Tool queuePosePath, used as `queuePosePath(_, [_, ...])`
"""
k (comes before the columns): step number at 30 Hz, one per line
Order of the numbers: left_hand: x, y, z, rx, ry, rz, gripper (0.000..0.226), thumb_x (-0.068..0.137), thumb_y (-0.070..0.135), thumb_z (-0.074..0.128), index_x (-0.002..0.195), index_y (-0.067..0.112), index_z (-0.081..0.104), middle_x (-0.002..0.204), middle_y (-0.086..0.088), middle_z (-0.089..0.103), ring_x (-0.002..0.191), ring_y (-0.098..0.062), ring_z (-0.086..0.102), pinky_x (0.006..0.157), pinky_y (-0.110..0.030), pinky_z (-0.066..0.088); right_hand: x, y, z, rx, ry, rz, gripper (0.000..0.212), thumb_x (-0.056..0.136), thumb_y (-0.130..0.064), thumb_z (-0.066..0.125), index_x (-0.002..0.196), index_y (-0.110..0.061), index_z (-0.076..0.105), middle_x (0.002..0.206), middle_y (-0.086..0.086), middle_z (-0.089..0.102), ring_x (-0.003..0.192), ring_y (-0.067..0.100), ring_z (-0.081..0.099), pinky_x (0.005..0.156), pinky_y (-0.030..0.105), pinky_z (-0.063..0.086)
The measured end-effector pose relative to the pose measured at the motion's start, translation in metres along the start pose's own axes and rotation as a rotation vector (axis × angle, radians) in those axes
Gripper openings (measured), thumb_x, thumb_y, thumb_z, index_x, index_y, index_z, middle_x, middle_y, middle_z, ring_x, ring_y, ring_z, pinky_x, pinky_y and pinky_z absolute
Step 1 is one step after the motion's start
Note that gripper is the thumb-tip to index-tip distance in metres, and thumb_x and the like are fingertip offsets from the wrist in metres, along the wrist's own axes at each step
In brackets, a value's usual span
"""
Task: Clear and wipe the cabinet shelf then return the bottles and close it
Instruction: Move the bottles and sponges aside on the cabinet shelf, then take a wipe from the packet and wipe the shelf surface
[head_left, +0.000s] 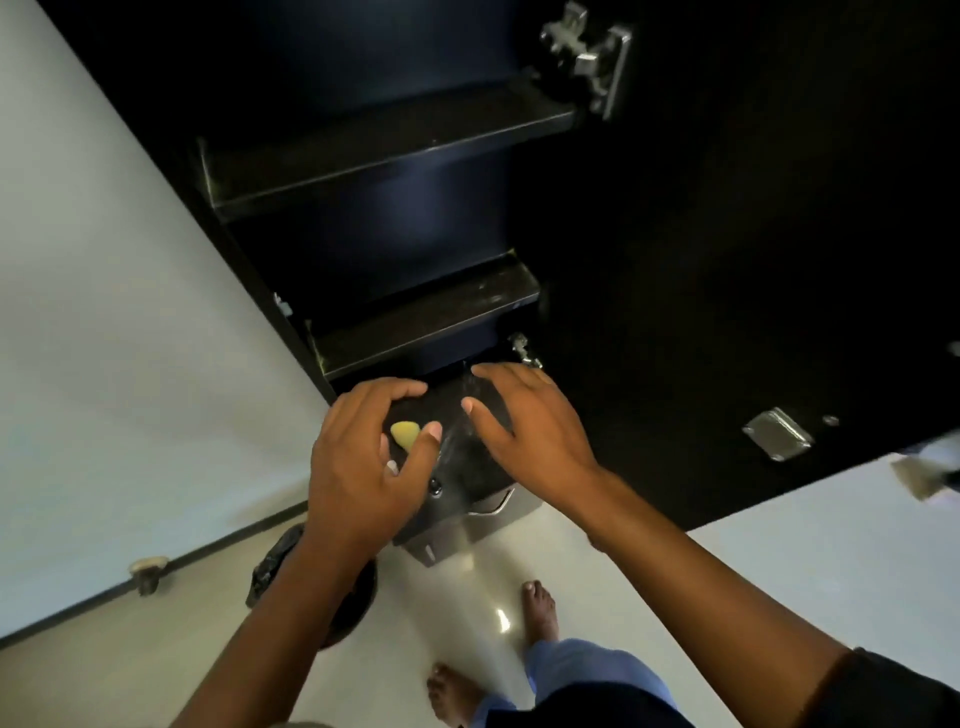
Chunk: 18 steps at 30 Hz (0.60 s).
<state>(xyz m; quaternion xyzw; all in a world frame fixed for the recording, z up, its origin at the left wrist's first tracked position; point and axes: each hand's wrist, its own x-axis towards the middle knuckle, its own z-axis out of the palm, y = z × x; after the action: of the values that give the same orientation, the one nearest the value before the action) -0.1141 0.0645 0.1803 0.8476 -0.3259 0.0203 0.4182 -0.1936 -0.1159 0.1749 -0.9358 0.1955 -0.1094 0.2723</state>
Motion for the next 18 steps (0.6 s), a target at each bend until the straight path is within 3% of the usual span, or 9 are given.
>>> queuePosePath(4, [0.027,0.073,-0.013,-0.080,-0.104,0.304,0.039,0.092,0.034,0.067,0.128,0.022,0.066,0.129,0.012,0.064,0.123,-0.008,0.059,0.104,-0.032,0.050,-0.040,-0.002,-0.080,0.018,0.194,-0.048,0.047,0.103,-0.050,0.049,0.142,-0.024,0.057,0.139,-0.007,0.061,0.129,0.010,0.054,0.107,0.031,0.047])
queuePosePath(9, [0.026,0.149,-0.005,-0.234,-0.171,0.559,0.038,0.093,0.030,0.065,0.127,0.014,0.067,0.130,0.006,0.065,0.124,-0.016,0.062,0.101,-0.043,0.053,-0.106,-0.009,-0.157,0.014,0.451,-0.087,0.034,0.105,-0.038,0.055,0.132,-0.021,0.066,0.127,-0.008,0.068,0.119,0.005,0.061,0.097,0.025,0.051])
queuePosePath(14, [0.014,0.230,0.028,-0.402,-0.292,0.809,0.032,0.093,0.028,0.064,0.119,0.011,0.071,0.122,0.002,0.068,0.116,-0.020,0.066,0.094,-0.040,0.055,-0.168,0.012,-0.210,0.012,0.842,-0.027,0.027,0.103,-0.031,0.057,0.116,-0.015,0.074,0.106,-0.006,0.074,0.099,0.007,0.068,0.083,0.028,0.055])
queuePosePath(18, [-0.005,0.274,0.060,-0.500,-0.415,0.834,0.029,0.093,0.028,0.063,0.117,0.014,0.072,0.118,0.008,0.068,0.112,-0.013,0.067,0.093,-0.027,0.055,-0.191,0.045,-0.237,0.049,1.057,0.085,0.023,0.102,-0.025,0.057,0.109,-0.011,0.074,0.099,-0.003,0.074,0.091,0.011,0.070,0.075,0.027,0.055])
